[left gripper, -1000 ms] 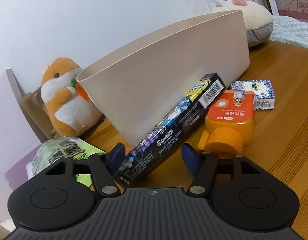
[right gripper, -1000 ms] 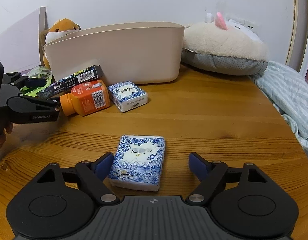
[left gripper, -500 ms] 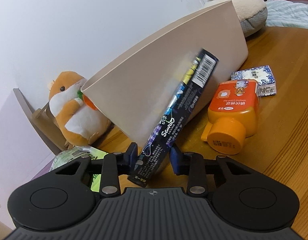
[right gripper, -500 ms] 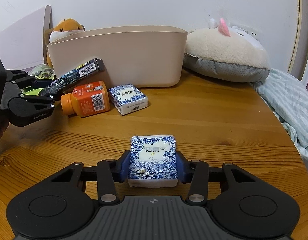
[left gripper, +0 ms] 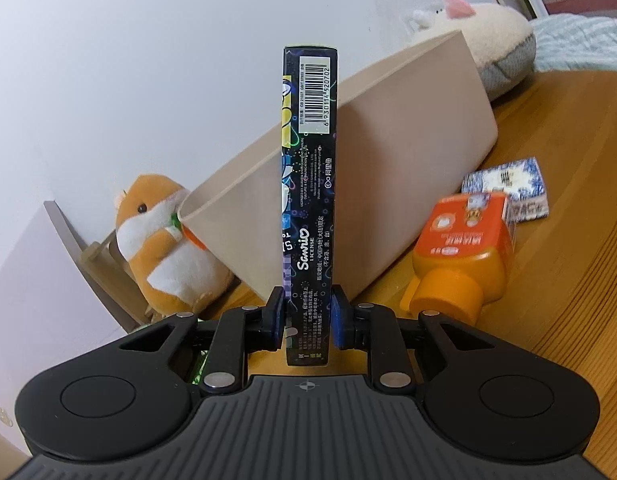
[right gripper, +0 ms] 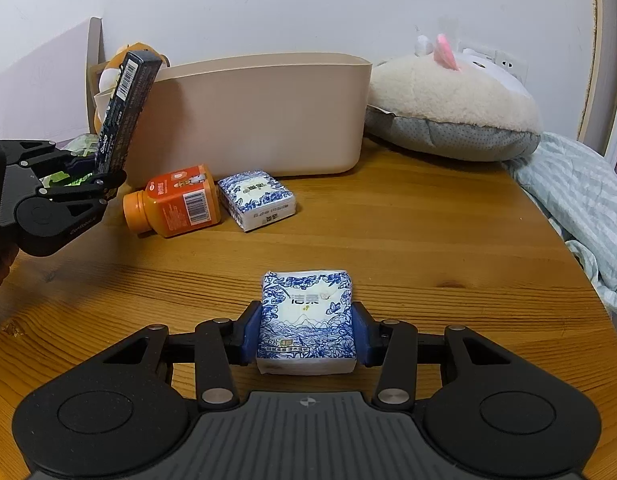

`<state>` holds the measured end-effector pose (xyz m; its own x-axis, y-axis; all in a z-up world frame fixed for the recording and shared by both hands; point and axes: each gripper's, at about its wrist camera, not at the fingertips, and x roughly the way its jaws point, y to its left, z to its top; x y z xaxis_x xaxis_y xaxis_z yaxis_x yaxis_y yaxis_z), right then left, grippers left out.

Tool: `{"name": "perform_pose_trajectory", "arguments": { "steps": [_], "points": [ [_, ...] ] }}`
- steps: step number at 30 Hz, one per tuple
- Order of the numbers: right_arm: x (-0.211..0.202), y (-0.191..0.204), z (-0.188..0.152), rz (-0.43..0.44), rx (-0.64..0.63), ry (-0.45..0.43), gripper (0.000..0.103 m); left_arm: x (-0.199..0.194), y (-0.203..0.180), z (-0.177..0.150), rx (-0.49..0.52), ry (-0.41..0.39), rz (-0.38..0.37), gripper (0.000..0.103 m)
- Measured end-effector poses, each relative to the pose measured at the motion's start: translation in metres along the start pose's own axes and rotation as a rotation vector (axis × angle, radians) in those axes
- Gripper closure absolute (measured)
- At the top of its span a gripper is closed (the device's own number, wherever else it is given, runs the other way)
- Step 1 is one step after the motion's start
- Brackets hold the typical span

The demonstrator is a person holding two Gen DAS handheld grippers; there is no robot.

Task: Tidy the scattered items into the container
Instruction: 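Lift the snack tube and tissue pack with both tools and carry them over the basket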

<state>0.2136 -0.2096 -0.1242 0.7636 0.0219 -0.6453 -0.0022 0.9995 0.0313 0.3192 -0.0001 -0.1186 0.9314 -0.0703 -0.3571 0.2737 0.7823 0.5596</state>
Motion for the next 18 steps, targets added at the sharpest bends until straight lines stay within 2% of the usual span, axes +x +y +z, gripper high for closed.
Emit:
{"name": "perform_pose_trajectory", "arguments": {
  "steps": [18],
  "points": [
    [-0.028, -0.003, 0.026, -0.013, -0.025, -0.11, 0.06, -0.036, 0.018, 0.024, -0.042, -0.085, 0.001, 0.08]
  ]
}}
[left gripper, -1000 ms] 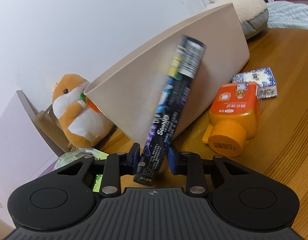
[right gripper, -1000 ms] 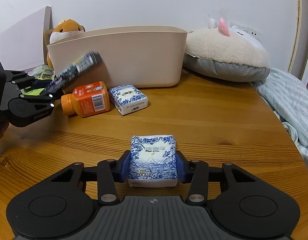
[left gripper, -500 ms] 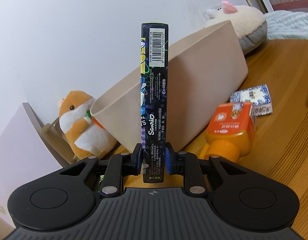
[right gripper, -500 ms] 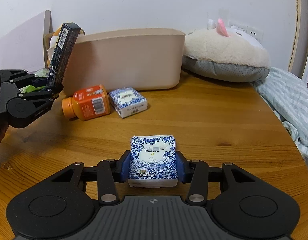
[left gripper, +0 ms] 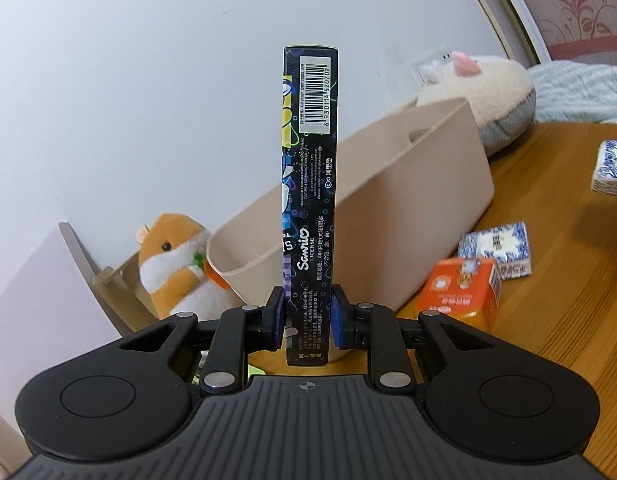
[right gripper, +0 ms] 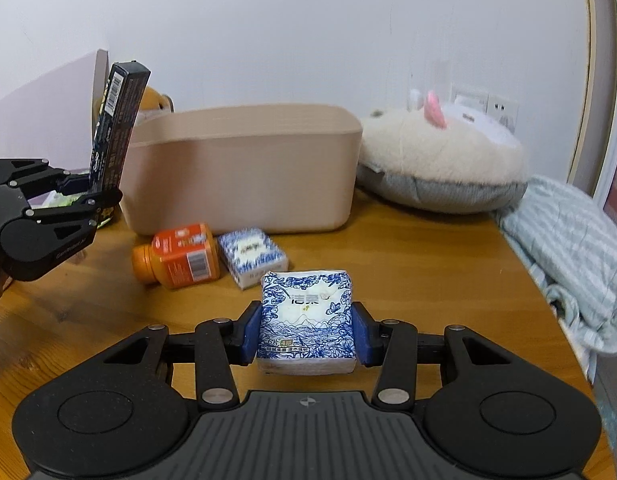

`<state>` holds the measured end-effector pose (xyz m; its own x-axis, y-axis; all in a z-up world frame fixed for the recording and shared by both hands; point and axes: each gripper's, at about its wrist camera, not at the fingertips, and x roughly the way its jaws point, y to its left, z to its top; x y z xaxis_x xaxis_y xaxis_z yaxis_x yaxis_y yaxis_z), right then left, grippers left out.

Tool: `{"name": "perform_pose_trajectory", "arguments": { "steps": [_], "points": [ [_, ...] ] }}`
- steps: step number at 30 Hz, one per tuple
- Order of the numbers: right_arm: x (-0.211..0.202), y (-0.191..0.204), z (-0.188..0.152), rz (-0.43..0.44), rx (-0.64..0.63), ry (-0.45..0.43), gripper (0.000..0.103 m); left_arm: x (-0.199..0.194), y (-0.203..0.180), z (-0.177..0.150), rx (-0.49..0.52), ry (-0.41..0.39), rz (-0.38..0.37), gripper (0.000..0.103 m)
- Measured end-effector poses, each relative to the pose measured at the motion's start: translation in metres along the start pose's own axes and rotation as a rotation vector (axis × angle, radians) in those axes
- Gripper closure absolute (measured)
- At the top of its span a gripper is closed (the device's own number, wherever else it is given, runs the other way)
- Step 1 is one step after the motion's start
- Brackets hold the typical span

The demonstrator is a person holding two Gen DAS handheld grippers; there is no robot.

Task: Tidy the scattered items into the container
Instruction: 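Lift the snack tube and tissue pack with both tools and carry them over the basket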

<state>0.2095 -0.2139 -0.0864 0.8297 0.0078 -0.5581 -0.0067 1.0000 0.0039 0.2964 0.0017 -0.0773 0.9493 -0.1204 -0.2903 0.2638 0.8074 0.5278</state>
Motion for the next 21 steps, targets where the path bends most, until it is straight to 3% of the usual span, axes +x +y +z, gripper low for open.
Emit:
{"name": "perform_pose_trajectory", "arguments": {
  "steps": [21],
  "points": [
    [-0.012, 0.007, 0.093, 0.041, -0.09, -0.182, 0.06, -0.005, 0.045, 0.066, -0.08, -0.097, 0.064, 0.08]
  ]
}}
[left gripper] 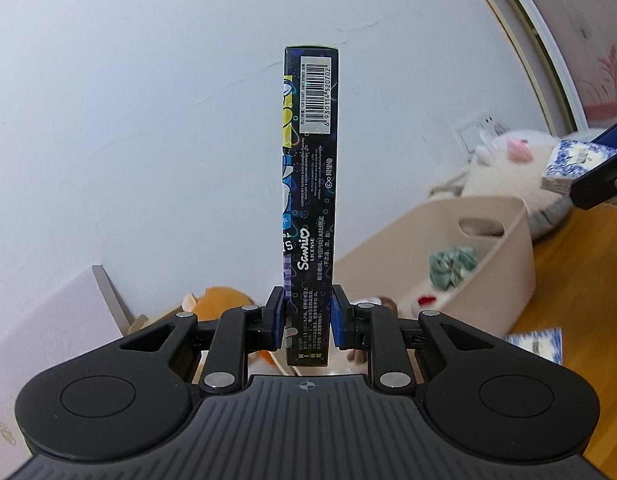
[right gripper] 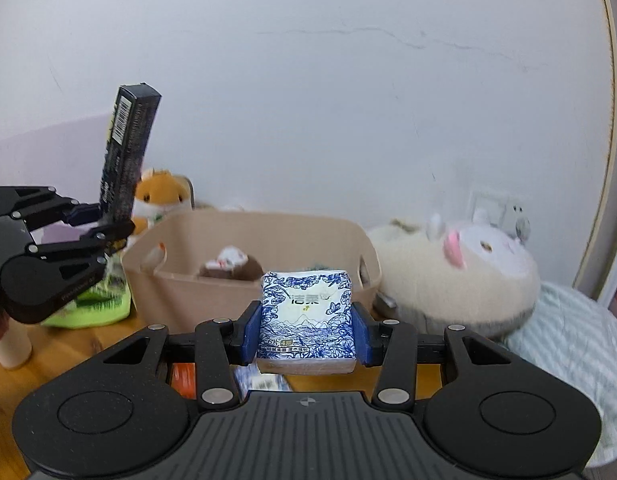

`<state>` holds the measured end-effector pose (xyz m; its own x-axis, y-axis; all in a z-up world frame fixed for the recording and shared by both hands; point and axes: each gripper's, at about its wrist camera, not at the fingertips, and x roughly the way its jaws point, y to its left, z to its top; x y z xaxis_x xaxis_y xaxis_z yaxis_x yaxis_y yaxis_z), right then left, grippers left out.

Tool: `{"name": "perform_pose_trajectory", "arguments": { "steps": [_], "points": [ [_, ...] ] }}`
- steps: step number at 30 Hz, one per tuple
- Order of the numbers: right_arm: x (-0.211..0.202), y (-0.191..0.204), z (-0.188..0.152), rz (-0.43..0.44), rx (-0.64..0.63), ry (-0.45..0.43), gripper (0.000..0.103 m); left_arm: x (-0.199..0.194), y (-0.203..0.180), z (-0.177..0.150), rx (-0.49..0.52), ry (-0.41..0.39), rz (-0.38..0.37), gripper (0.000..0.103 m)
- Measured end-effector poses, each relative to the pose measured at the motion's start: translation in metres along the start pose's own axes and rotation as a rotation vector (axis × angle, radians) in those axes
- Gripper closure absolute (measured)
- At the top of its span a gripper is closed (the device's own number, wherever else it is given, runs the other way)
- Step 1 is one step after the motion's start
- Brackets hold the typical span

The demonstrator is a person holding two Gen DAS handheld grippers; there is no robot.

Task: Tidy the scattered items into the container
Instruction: 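Lift the snack tube and tissue pack with both tools and carry them over the basket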

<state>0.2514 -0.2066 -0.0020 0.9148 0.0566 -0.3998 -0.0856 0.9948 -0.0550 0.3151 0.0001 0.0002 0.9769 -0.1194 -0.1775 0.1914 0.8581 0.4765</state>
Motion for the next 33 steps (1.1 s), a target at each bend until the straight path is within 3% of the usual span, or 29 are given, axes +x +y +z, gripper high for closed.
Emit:
{"name": "perform_pose_trajectory", "arguments": {
  "steps": [7, 16, 24, 33],
  "points": [
    [0.026, -0.004, 0.034, 0.019, -0.005, -0.019, 0.06, 0.029, 0.011, 0.015, -0.065, 0.031, -0.014, 0.08],
    [0.073, -0.01, 0.071, 0.029, -0.01, 0.003, 0.061, 0.082, 0.026, 0.029, -0.175, 0.138, -0.043, 0.08],
    [0.123, -0.009, 0.08, 0.027, -0.027, 0.073, 0.061, 0.127, 0.025, 0.029, -0.237, 0.289, -0.094, 0.08],
    [0.162, -0.006, 0.066, 0.02, -0.029, 0.167, 0.061, 0.168, 0.015, 0.008, -0.275, 0.483, -0.127, 0.08]
  ]
}}
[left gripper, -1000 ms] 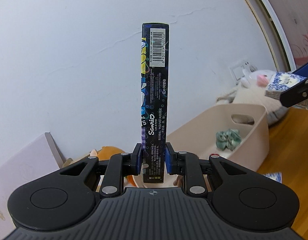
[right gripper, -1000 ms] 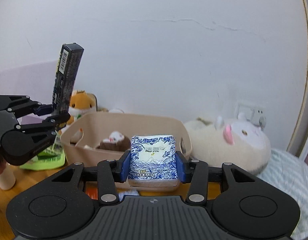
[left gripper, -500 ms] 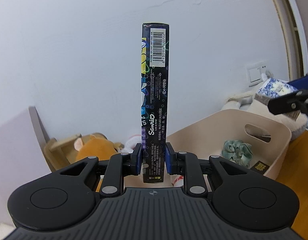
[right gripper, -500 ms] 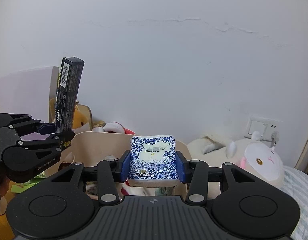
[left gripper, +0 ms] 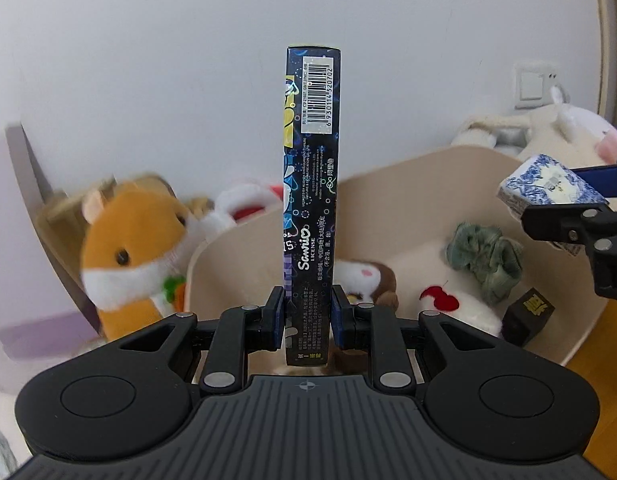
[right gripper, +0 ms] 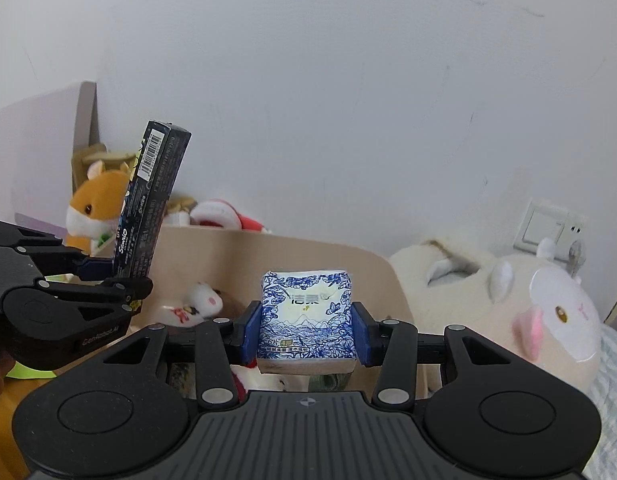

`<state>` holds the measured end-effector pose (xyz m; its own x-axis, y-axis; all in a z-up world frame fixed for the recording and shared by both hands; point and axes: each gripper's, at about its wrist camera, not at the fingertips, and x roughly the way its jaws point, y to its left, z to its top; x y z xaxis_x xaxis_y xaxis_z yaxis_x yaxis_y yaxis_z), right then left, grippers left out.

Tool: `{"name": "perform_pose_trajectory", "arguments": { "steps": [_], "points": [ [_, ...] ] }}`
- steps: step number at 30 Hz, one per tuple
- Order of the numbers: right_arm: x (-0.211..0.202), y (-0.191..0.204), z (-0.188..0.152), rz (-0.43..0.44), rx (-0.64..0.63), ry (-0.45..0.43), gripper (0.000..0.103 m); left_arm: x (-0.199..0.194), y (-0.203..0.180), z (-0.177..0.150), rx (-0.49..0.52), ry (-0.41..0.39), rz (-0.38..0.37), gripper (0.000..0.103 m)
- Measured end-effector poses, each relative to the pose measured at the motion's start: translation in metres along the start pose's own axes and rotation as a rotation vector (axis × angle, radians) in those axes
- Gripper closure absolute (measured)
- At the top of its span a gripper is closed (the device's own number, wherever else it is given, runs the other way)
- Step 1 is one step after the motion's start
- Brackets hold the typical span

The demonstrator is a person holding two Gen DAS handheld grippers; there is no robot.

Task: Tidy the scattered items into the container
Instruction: 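Lift the snack tube and tissue pack with both tools and carry them over the basket, then open both tools to drop the snack tube and tissue pack into the basket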

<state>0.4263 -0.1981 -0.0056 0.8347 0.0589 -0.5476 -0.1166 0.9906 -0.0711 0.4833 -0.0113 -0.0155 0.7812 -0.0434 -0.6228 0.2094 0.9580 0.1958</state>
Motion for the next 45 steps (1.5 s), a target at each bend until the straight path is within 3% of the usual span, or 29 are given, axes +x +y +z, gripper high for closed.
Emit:
{"name": "perform_pose_trajectory", "arguments": {
  "steps": [3, 8, 16, 20, 22, 23, 24, 28, 34, 40, 45],
  "points": [
    [0.008, -0.005, -0.006, -0.01, -0.002, 0.024, 0.06, 0.016, 0.004, -0.001, -0.033, 0.073, -0.02, 0.08],
    [0.022, 0.0, -0.011, -0.024, -0.016, 0.061, 0.06, 0.026, 0.002, -0.006, -0.018, 0.128, 0.006, 0.079],
    [0.043, 0.0, -0.02, -0.051, -0.046, 0.095, 0.06, 0.027, 0.007, -0.006, -0.039, 0.13, -0.007, 0.079],
    [0.045, -0.001, -0.021, -0.058, -0.044, 0.102, 0.06, 0.024, 0.006, -0.006, -0.039, 0.102, -0.019, 0.066],
    [0.043, 0.0, -0.022, -0.064, -0.045, 0.107, 0.049, 0.021, 0.005, -0.006, -0.036, 0.084, -0.044, 0.05],
    [0.042, 0.0, -0.022, -0.064, -0.046, 0.107, 0.047, 0.018, 0.004, -0.006, -0.035, 0.07, -0.046, 0.028],
    [0.041, -0.001, -0.022, -0.065, -0.046, 0.104, 0.043, 0.014, 0.002, -0.006, -0.035, 0.047, -0.037, 0.018],
    [0.032, -0.003, -0.022, -0.067, -0.039, 0.076, 0.02, 0.0, 0.003, -0.006, -0.034, -0.05, -0.034, 0.015],
    [0.015, -0.006, -0.019, -0.064, -0.028, 0.035, 0.005, -0.006, 0.013, -0.008, -0.098, -0.063, -0.069, 0.013],
    [-0.005, -0.008, -0.016, -0.066, -0.013, -0.002, 0.0, -0.024, 0.013, -0.013, -0.09, -0.101, -0.039, 0.013],
    [-0.021, -0.009, -0.016, -0.067, -0.005, -0.022, 0.0, -0.053, 0.015, -0.018, -0.106, -0.132, -0.062, 0.012]
  ]
}}
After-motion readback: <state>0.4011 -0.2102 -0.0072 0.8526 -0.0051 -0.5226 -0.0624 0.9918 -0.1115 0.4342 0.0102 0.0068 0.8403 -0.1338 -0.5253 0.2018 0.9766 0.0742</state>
